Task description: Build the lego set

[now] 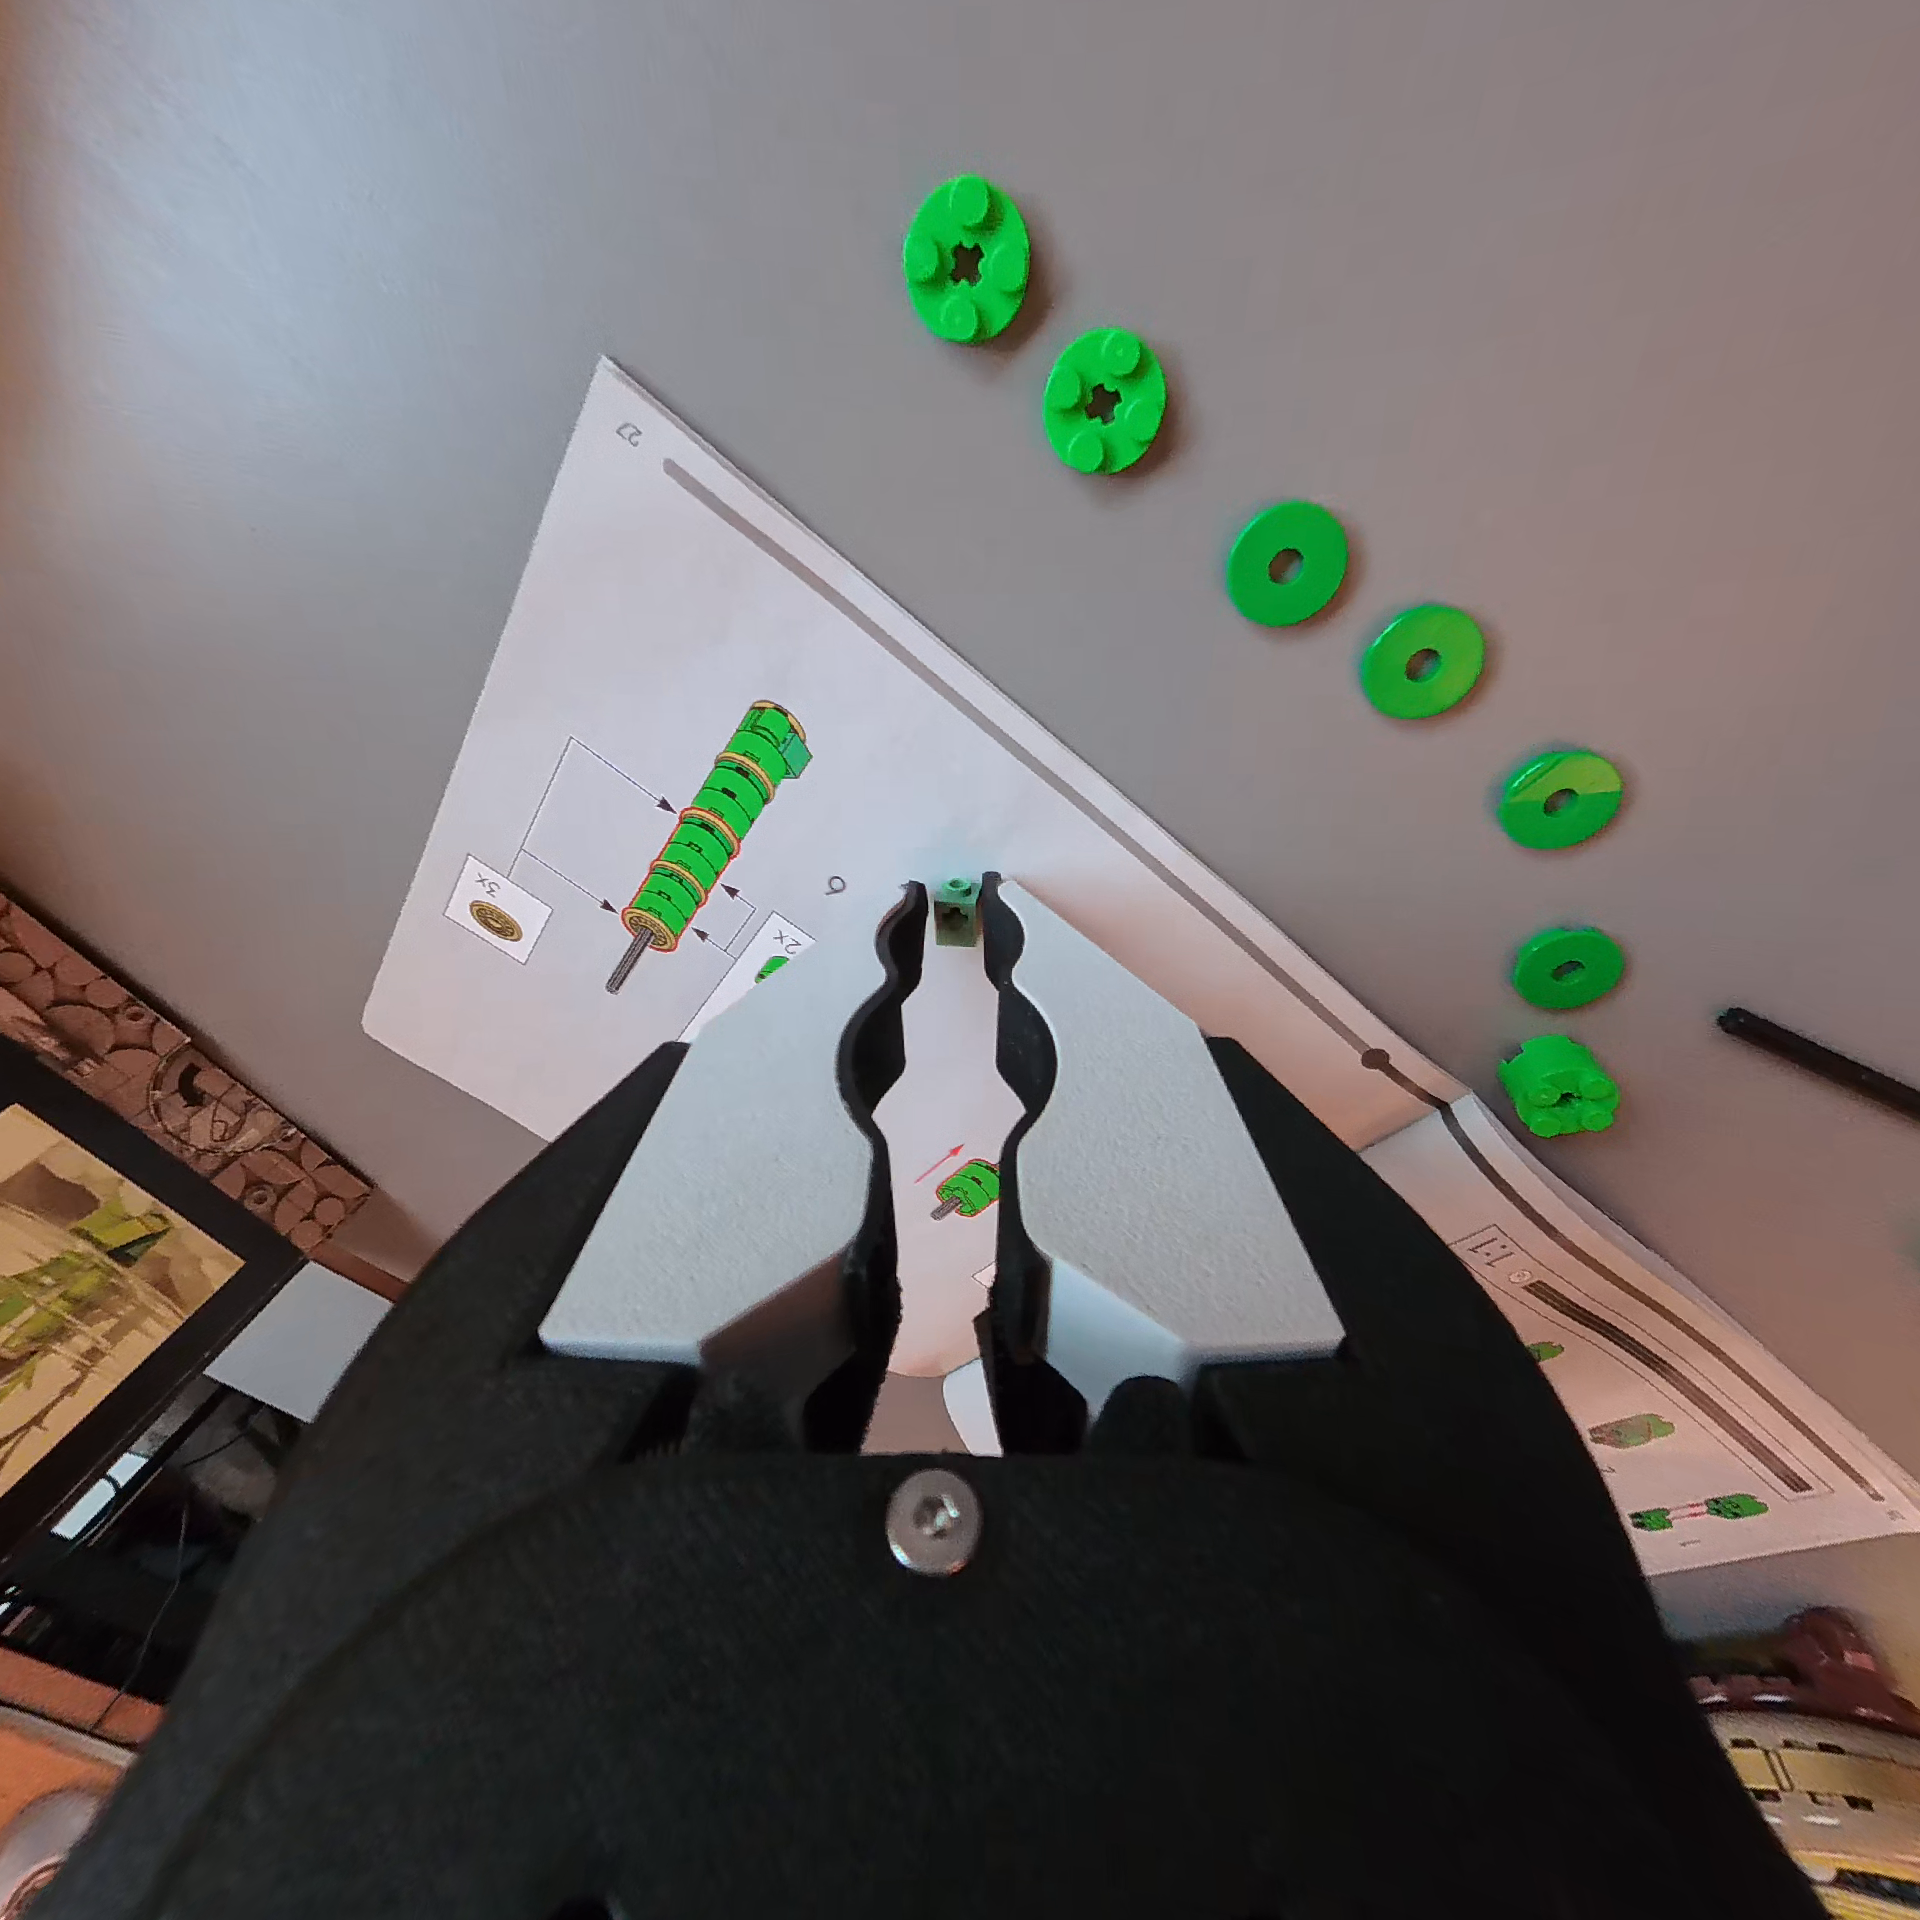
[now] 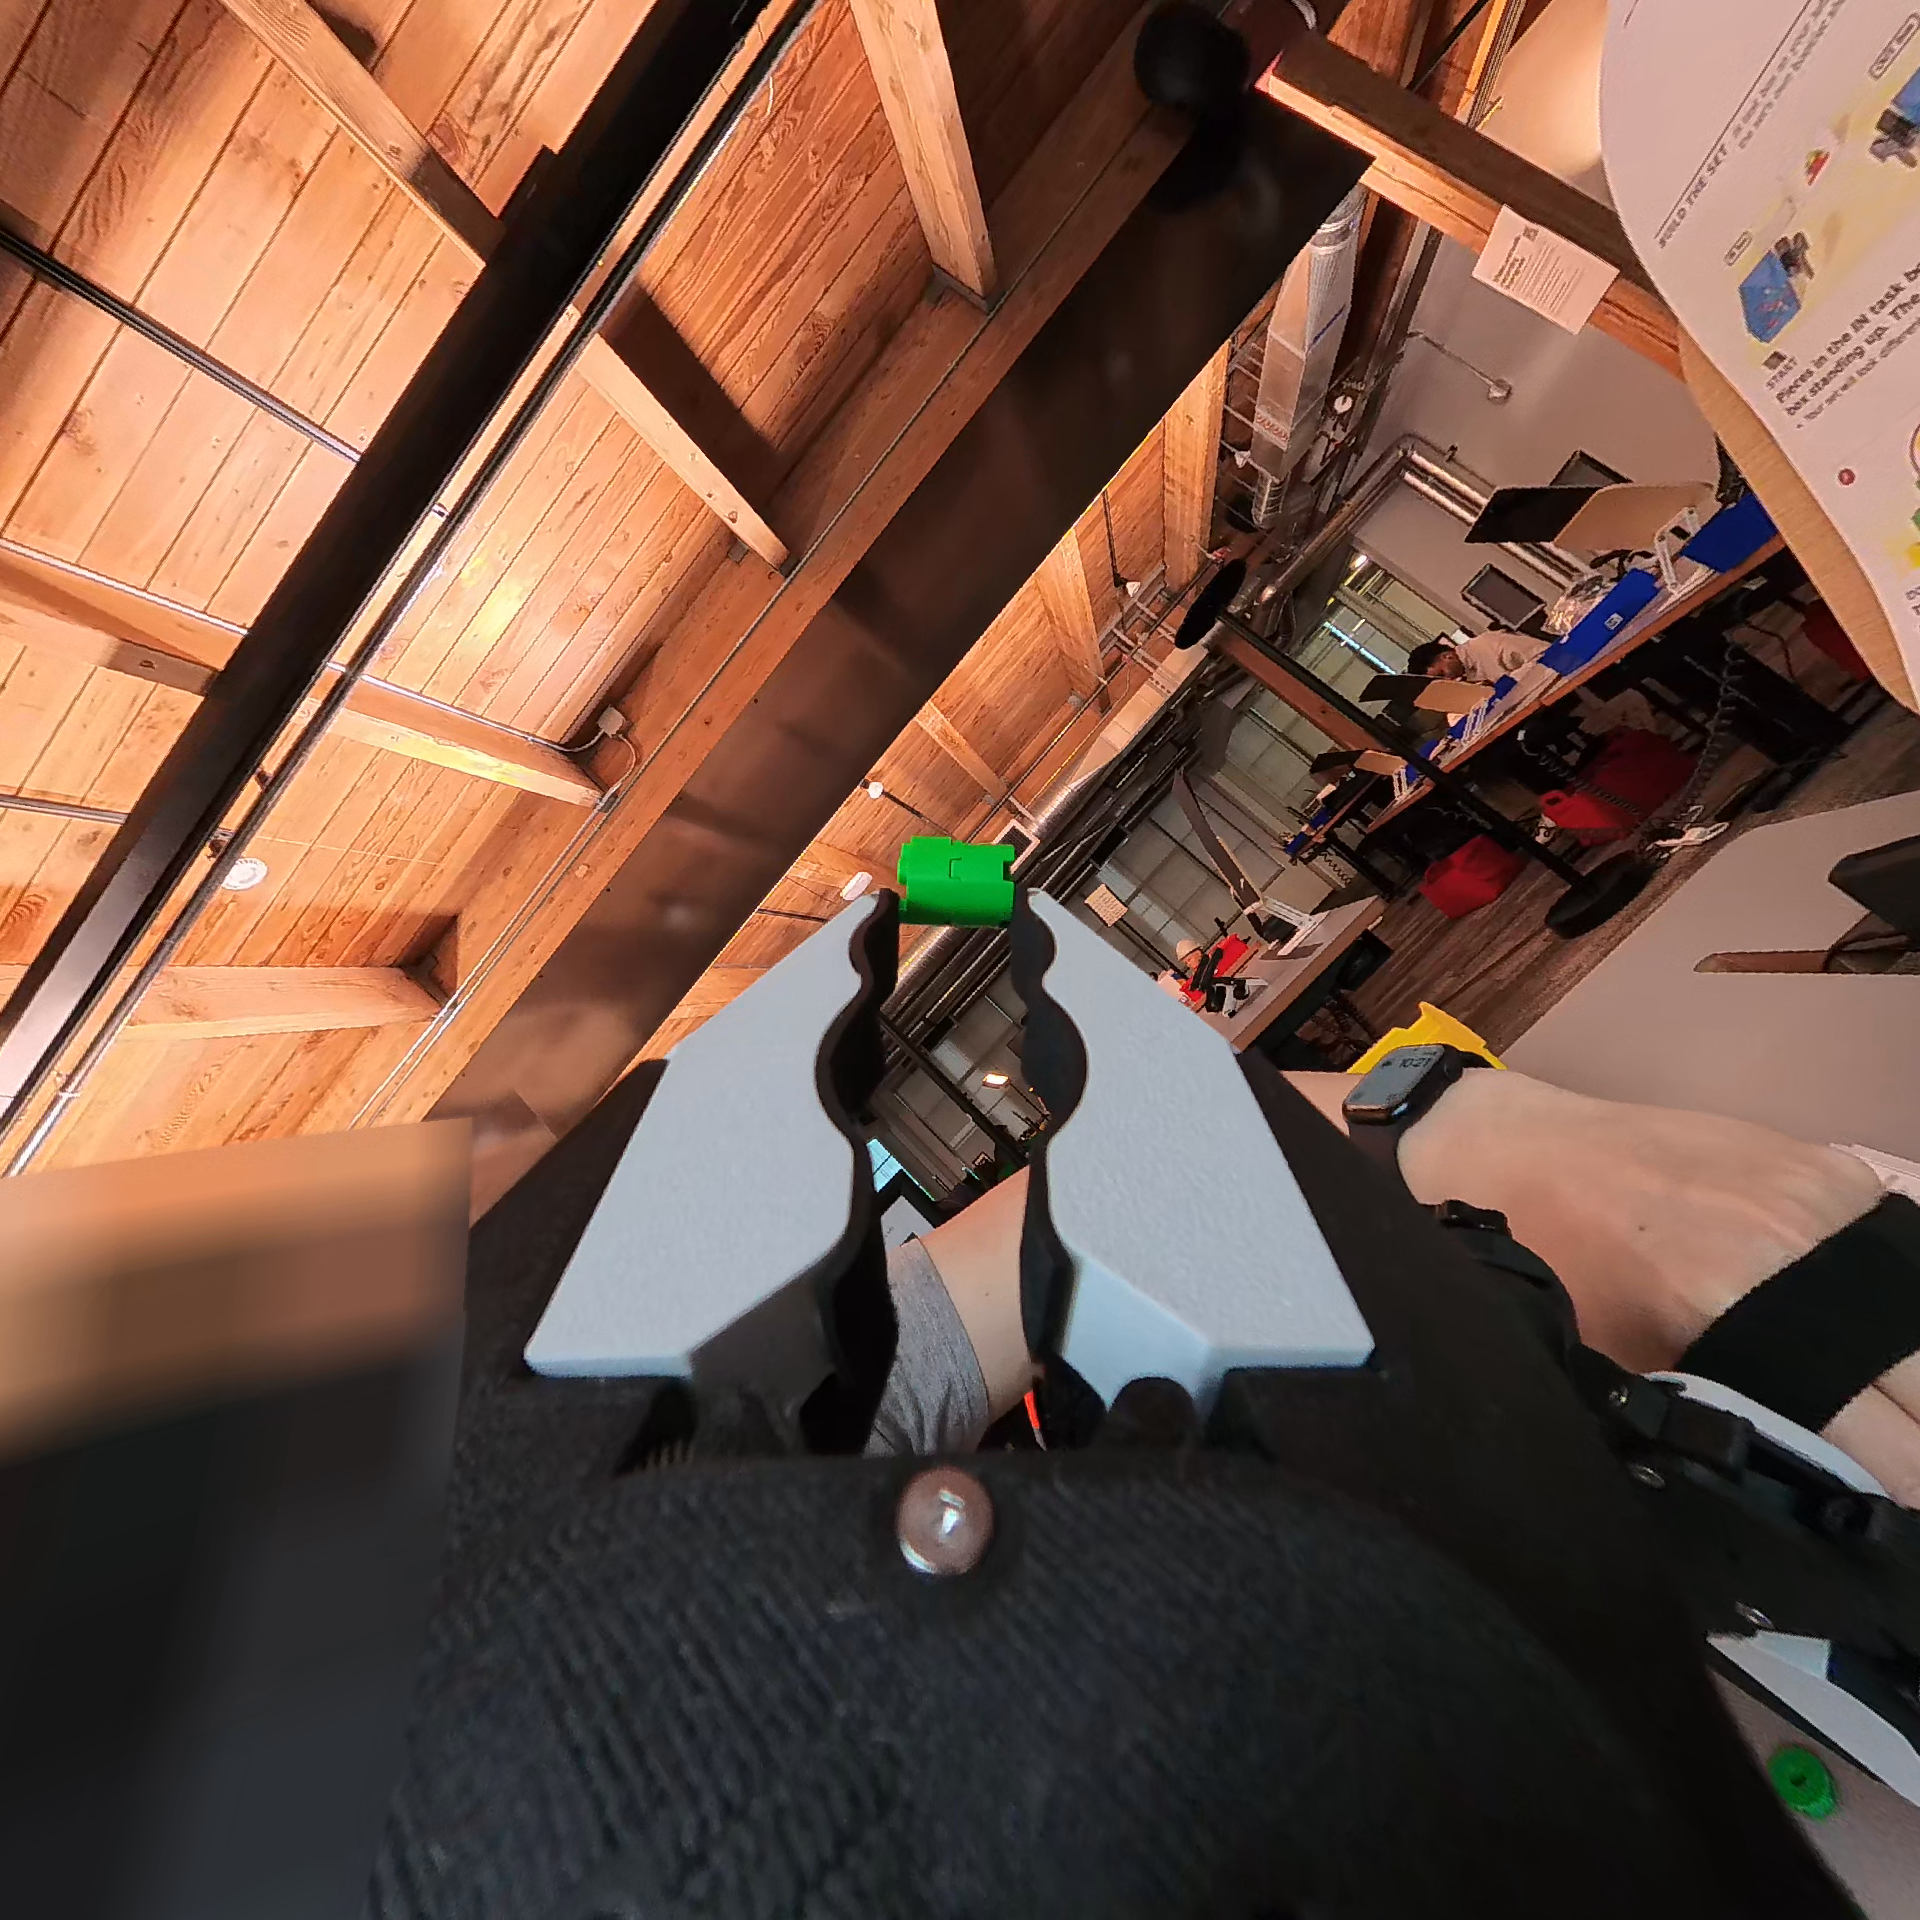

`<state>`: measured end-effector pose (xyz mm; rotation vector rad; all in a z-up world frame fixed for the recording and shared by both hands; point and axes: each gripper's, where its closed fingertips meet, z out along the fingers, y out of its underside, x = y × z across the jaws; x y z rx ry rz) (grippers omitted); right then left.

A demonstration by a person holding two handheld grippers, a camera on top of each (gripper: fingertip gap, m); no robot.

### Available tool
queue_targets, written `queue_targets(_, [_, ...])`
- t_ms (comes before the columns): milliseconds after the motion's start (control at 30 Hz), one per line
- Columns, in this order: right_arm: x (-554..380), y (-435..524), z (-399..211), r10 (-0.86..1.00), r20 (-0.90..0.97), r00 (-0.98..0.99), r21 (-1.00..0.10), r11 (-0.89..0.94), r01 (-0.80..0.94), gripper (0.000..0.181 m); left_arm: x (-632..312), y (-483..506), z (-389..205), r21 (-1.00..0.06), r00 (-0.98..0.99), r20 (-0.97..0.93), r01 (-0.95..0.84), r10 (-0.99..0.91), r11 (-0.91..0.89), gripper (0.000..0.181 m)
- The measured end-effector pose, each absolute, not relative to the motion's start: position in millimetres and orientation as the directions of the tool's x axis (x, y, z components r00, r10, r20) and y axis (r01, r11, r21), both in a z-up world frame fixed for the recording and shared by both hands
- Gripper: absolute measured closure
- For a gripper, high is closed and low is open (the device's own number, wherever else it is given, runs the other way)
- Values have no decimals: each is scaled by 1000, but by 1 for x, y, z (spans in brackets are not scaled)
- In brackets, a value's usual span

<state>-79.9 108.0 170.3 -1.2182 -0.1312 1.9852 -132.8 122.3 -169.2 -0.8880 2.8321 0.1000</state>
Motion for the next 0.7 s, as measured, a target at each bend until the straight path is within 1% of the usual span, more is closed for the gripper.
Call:
queue_targets(267, [-82, 108, 169, 662, -713, -230, -460, -689, -560, 162, -133, 124, -170, 20, -802, -173, -583, -571, 813, 171])
queue_targets(333, [-83, 108, 169, 662, -713, -230, -462, -690, -557, 161, -133, 124, -170, 15, -800, -173, -586, -575, 810, 175])
queue_targets(400, [-83, 108, 168, 662, -714, -226, -463, -690, -556, 162, -133, 120, -169, -15, -788, -173, -598, -591, 801, 175])
queue_targets(467, [-81, 109, 166, 660, -717, -224, -461, -690, -558, 162, -131, 115, -164, -74, -753, -197, -627, -628, 775, 175])
queue_targets(500, [-79, 111, 165, 659, -719, -220, -459, -689, -561, 161, -127, 114, -157, -126, -719, -233, -646, -655, 753, 175])
queue_targets(533, [-77, 112, 163, 657, -724, -212, -457, -686, -566, 161, -123, 110, -146, -214, -666, -258, -667, -700, 714, 175])
queue_targets(600, [-72, 118, 158, 653, -735, -182, -456, -675, -580, 162, -116, 100, -111, -465, -497, -244, -693, -832, 551, 175])
queue_targets(667, [-74, 127, 148, 637, -759, -136, -461, -673, -579, 162, -119, 91, -66, -699, -321, -131, -641, -938, 317, 175])
queue_targets(700, [-77, 132, 141, 624, -773, -115, -461, -677, -573, 162, -124, 86, -43, -783, -255, -55, -589, -965, 200, 175])
